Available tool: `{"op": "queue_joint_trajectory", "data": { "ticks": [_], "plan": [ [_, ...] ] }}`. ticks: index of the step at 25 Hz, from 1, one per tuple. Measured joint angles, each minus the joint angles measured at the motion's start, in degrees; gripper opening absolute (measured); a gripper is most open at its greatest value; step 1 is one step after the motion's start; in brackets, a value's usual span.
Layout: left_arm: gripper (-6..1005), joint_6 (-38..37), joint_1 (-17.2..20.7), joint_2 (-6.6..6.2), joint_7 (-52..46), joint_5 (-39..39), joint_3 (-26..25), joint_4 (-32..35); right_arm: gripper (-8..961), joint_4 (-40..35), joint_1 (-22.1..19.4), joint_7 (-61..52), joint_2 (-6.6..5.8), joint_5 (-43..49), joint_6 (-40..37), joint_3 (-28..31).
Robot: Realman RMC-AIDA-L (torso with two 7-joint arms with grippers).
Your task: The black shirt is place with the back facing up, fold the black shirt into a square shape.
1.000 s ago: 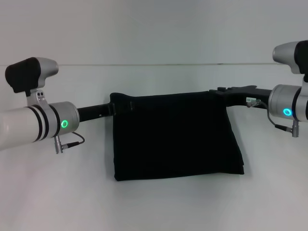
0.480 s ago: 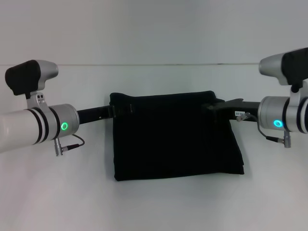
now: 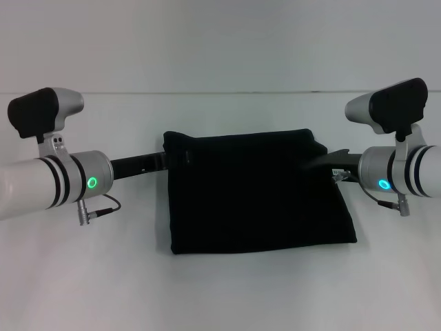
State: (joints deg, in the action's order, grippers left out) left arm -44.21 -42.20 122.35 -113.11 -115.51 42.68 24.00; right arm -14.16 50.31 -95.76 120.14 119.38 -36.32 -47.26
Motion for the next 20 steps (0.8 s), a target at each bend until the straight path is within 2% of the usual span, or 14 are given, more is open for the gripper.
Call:
{"op": "queue_joint_trajectory", "data": {
  "ticks": [5,12,20],
  "plan": [
    [949,0.0,0.0,0.00,0.0,-0.2,-0.1,0.0,-1,-0.9,-0.3,0.8,0.06,-1.0,-0.6,0.0],
    [949,0.0,0.0,-0.08,0.0,0.0,-0.1,0.0,-2,-3.8,-0.6,2.9,-0.26,-6.8,-5.5,0.2],
    [950,-0.1,0.0,-0.02,0.0,0.1,0.0,0.0,-1,-1.1,2.1,2.5,0.06,-6.9,1.0,-1.0]
  ]
}}
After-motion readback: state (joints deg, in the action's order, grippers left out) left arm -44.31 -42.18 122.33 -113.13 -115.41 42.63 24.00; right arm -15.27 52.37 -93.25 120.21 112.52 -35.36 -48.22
